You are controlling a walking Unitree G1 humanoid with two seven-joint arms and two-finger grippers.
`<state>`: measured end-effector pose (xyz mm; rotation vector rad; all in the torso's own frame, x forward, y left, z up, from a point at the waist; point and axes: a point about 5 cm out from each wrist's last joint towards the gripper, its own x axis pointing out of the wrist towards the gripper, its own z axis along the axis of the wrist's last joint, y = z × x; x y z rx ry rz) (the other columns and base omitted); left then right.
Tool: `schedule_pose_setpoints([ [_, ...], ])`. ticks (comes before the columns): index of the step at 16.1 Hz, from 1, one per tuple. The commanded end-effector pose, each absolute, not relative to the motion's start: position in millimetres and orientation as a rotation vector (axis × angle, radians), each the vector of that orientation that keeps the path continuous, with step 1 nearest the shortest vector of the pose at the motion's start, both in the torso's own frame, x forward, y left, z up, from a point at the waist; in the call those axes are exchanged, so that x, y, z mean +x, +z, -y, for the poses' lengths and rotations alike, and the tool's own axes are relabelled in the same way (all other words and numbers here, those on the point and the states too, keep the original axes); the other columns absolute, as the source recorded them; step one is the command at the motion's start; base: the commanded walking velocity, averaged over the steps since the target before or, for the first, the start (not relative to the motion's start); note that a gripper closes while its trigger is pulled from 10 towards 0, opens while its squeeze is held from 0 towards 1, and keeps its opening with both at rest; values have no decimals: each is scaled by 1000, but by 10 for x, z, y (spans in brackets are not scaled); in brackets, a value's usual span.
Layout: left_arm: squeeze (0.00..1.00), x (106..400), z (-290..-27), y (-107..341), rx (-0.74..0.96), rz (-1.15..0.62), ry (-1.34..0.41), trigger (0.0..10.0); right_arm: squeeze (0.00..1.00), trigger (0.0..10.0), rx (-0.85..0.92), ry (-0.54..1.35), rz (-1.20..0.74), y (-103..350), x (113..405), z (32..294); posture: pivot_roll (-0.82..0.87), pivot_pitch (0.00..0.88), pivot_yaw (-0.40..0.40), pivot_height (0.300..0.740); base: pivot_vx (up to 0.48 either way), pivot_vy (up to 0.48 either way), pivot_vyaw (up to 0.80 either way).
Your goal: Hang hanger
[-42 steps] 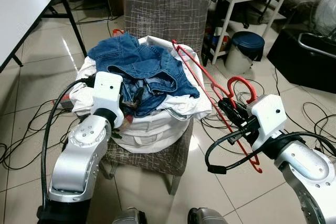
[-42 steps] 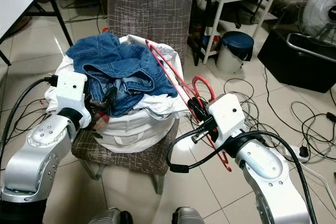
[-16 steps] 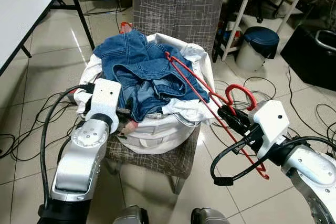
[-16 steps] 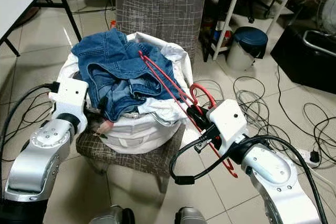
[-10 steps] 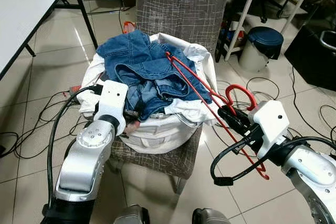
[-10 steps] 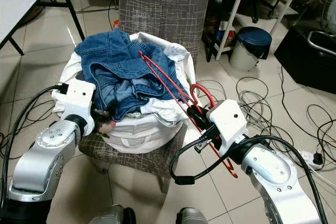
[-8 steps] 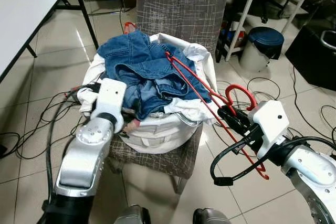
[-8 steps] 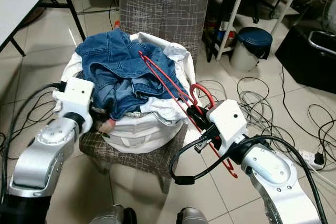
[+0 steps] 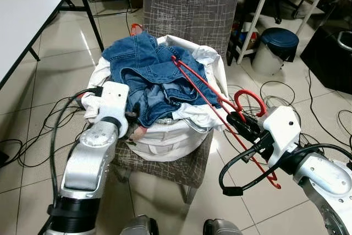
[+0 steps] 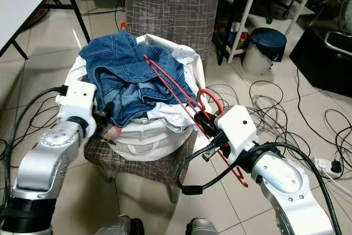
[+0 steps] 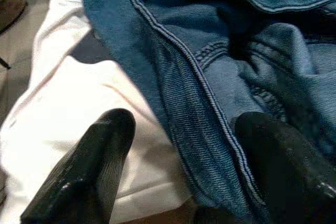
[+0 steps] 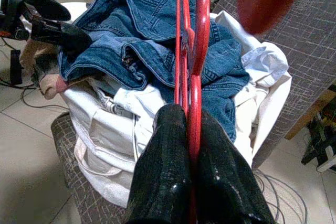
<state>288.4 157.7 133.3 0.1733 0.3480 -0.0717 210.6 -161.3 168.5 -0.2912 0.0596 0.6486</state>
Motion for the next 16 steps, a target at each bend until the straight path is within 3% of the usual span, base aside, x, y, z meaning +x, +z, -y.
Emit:
schedule_pose_setpoints([
  [1,0,2883,-1549,1317,162,-367,-97,0,0,10000,-306,647,-36,1732,2088,1610,-109,83,43,740,0,0,0],
  [16,0,2939,-1617,1292,141,-359,-36,0,0,10000,-307,670,-23,1750,2059,1595,-105,81,50,740,0,0,0],
])
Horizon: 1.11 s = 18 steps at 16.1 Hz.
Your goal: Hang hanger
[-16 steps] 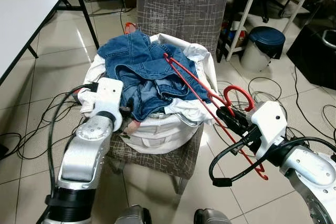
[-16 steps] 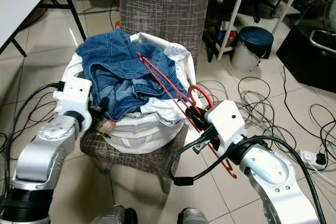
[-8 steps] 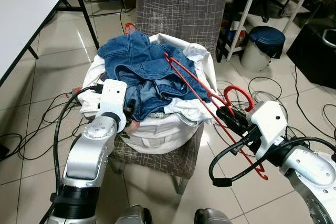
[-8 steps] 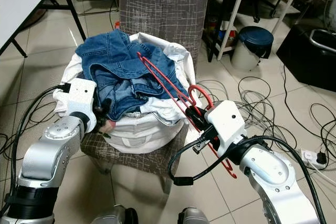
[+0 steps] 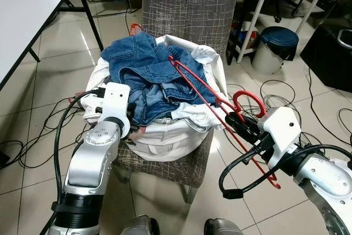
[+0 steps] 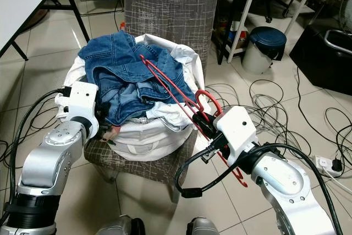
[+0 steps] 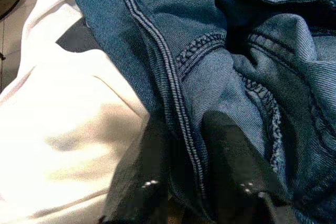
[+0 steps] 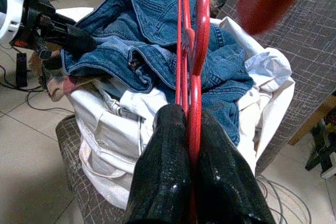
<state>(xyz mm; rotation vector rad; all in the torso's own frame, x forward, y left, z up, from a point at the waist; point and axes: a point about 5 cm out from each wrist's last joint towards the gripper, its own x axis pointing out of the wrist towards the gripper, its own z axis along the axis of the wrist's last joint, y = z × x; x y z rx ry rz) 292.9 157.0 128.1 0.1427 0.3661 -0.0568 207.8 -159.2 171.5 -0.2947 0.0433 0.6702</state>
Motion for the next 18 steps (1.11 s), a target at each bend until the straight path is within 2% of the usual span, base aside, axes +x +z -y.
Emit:
schedule_pose_setpoints([
  [1,0,2944,-1624,1305,144,-352,-36,0,0,10000,-312,664,-20,1752,2063,1603,-106,83,50,740,0,0,0],
  [5,0,2994,-1667,1492,270,-251,-56,0,0,10000,-306,549,41,1836,2115,1698,-109,75,52,740,0,0,0],
  [7,0,3164,-1713,1899,382,-82,-73,0,0,10000,-255,487,97,1946,2152,1775,-106,65,53,740,0,0,0],
  [9,0,3295,-1676,2329,409,81,-108,0,0,10000,-222,519,129,2019,2147,1753,-106,57,56,740,0,0,0],
  [11,0,3337,-1652,2582,440,171,-107,0,0,10000,-124,597,162,2121,2089,1679,-108,50,54,740,0,0,0],
  [15,0,3421,-1532,2613,393,149,-143,0,0,10000,-82,764,125,2147,1926,1545,-113,44,53,740,0,0,0],
  [18,0,3501,-1514,2527,392,106,-123,0,0,10000,-79,790,89,2146,1840,1548,-129,45,63,740,0,0,0],
])
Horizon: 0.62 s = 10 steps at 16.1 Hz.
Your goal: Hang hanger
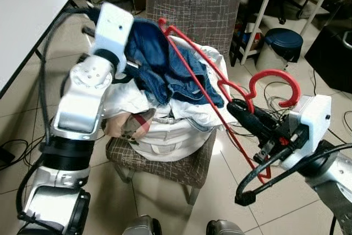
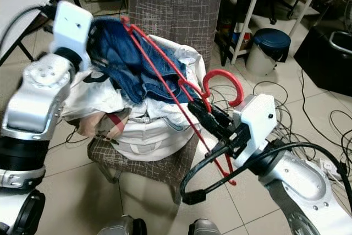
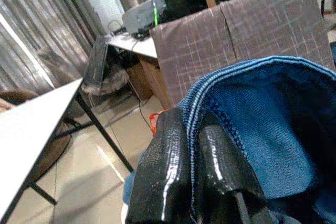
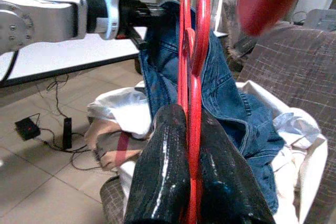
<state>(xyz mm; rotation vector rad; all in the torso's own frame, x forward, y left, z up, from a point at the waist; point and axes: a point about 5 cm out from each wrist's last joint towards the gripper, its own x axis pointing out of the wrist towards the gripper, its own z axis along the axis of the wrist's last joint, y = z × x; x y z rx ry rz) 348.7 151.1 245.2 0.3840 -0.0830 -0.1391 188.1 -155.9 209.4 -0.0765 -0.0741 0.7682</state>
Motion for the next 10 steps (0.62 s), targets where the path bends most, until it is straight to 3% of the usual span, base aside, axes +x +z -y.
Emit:
schedule_pose_setpoints([
  [1,0,3507,-1474,2586,386,129,-146,0,0,10000,-89,770,47,2088,1833,1561,-134,46,67,740,0,0,0],
  [10,0,3196,-1177,2862,273,199,-349,0,0,10000,-79,639,-121,1743,2199,1609,-110,61,52,740,0,0,0],
])
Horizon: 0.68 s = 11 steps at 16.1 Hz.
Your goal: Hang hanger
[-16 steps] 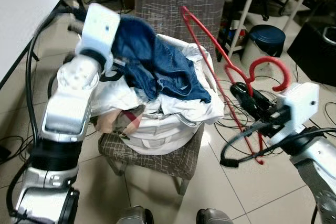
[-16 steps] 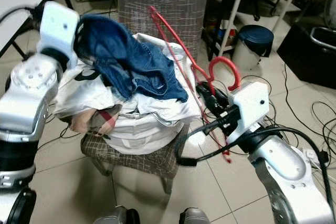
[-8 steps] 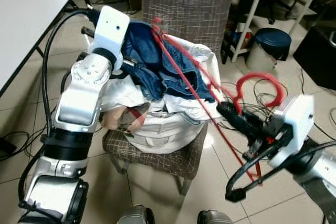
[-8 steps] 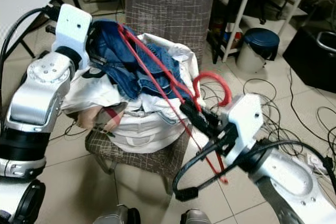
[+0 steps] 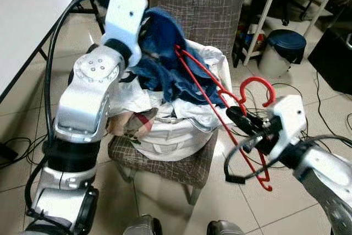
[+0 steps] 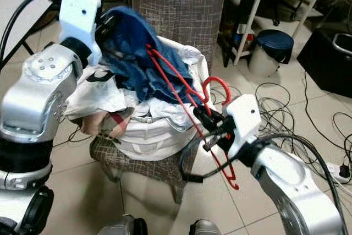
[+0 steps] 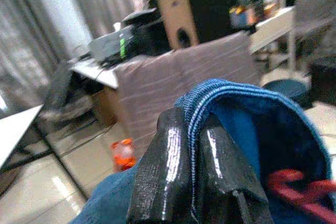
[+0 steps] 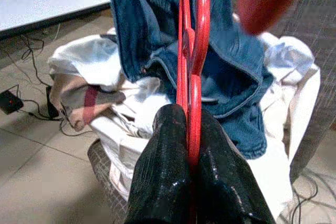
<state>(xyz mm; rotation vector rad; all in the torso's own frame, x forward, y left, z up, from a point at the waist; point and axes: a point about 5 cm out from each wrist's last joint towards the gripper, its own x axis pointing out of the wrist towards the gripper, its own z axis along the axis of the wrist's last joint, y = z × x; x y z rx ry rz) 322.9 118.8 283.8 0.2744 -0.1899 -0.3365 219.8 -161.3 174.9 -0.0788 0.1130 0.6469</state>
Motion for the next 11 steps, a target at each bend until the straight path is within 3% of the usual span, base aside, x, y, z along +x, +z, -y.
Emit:
schedule_pose_setpoints([
  [1,0,3165,-1153,2879,263,204,-367,0,0,10000,-82,639,-128,1728,2217,1610,-105,62,48,740,0,0,0],
  [3,0,3079,-1082,2949,216,215,-407,0,0,10000,-112,629,-182,1653,2287,1621,-97,66,38,740,0,0,0],
  [6,0,3145,-1163,3019,218,224,-307,0,0,10000,-76,559,-265,1562,2346,1621,-89,71,32,740,0,0,0],
  [11,0,3345,-1342,3087,244,254,-155,0,0,10000,170,298,-323,1519,2294,1745,-105,76,48,740,0,0,0],
])
